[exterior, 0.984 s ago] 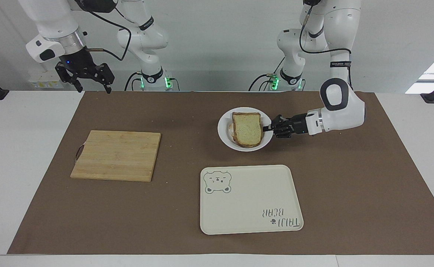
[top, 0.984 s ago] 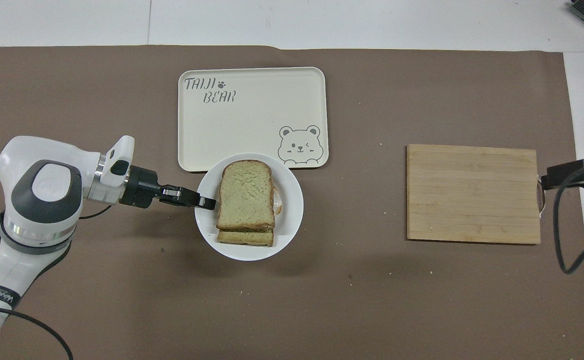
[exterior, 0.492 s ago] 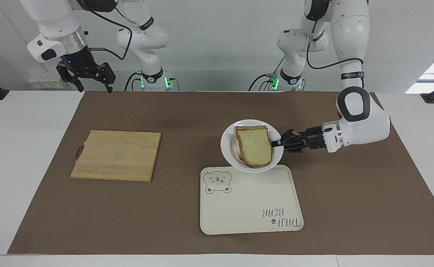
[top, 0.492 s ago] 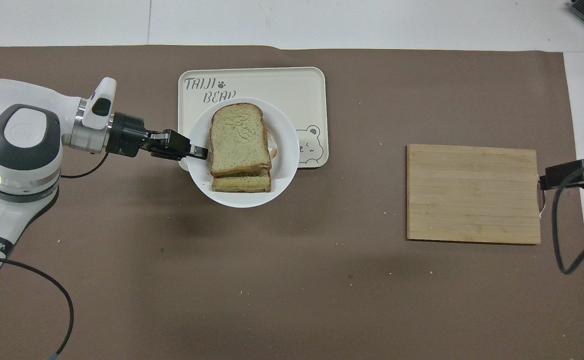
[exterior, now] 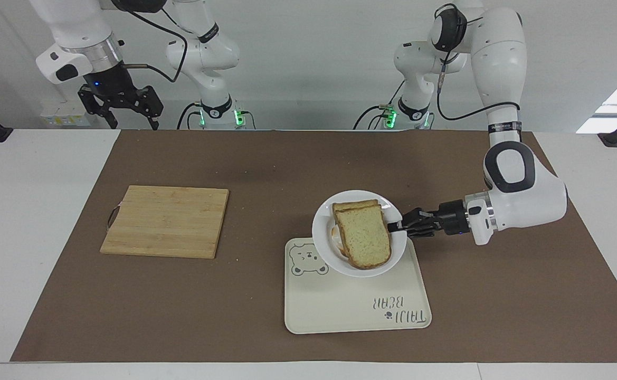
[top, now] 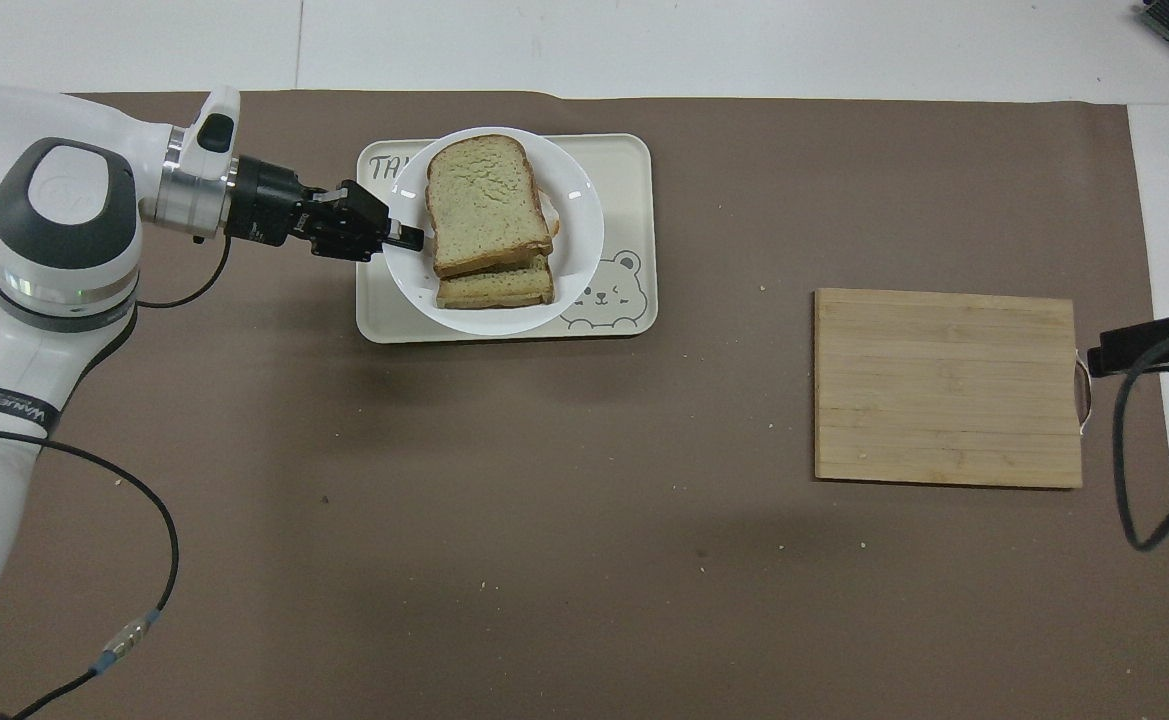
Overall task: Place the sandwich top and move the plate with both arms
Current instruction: 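Slide the plate with the left gripper onto the bear tray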
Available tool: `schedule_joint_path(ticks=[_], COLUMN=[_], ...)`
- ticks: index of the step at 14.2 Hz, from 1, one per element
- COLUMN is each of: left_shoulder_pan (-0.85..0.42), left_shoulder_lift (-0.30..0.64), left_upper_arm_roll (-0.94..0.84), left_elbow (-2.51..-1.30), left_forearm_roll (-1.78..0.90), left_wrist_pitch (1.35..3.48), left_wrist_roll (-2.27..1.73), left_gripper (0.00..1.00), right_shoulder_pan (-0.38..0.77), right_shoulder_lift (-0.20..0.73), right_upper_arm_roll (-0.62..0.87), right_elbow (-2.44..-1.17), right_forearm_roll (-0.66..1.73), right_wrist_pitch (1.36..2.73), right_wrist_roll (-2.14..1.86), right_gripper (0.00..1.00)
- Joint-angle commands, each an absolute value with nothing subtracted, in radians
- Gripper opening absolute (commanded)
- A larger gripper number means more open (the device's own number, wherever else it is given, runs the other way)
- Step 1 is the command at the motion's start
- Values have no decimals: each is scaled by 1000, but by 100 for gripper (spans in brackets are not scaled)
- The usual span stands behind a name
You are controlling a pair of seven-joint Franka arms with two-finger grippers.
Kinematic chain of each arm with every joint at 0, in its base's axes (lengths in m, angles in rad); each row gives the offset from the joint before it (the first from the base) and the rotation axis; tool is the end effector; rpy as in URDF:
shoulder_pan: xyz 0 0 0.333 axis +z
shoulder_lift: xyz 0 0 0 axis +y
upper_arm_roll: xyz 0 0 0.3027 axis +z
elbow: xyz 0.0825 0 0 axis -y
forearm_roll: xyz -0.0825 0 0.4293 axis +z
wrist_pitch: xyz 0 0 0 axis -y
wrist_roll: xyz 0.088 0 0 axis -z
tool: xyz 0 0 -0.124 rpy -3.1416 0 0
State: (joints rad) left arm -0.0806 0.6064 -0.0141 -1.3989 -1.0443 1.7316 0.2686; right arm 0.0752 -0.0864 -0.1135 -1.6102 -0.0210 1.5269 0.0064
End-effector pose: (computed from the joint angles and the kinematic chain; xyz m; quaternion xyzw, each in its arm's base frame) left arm 0.7266 -0.1612 0.3353 0.8690 -0.0103 -0.0760 0.4889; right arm 0.5689 -0.0271 0.6202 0.9997 -0.0226 0.0012 0.0056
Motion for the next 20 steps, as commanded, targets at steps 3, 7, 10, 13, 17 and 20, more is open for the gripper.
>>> schedule_joint_path(ticks=[3, 7, 10, 13, 17, 20], left_shoulder_pan=[-52, -61, -67, -81, -104, -104], left_shoulder_lift=[742, 753, 750, 747, 747, 738], left_upper_arm_roll=[-34, -31, -31, -34, -32, -32], left_elbow=[-1269, -1285, -1295, -1356, -1362, -1394], left_forearm_roll=[-1049, -1029, -953, -951, -940, -913], left_wrist_pitch=[1718, 1752, 1776, 1831, 1899, 1911], left_wrist_roll=[293, 364, 364, 397, 400, 403], left_gripper=[0, 0, 0, 0, 0, 0], right_shoulder_pan=[72, 72, 77, 72, 74, 71], right_shoulder_lift=[-101, -101, -103, -104, -104, -103], right_upper_arm_roll=[-120, -121, -120, -120, -120, -126], right_elbow=[-1614, -1615, -1618, -1624, -1626, -1623], right_forearm_roll=[-35, -35, -35, -35, -26, -20], right_wrist_pitch=[1516, 1517, 1517, 1520, 1520, 1516], right_wrist_roll=[2, -2, -9, -46, -54, -49], right_gripper=[100, 100, 100, 100, 100, 100])
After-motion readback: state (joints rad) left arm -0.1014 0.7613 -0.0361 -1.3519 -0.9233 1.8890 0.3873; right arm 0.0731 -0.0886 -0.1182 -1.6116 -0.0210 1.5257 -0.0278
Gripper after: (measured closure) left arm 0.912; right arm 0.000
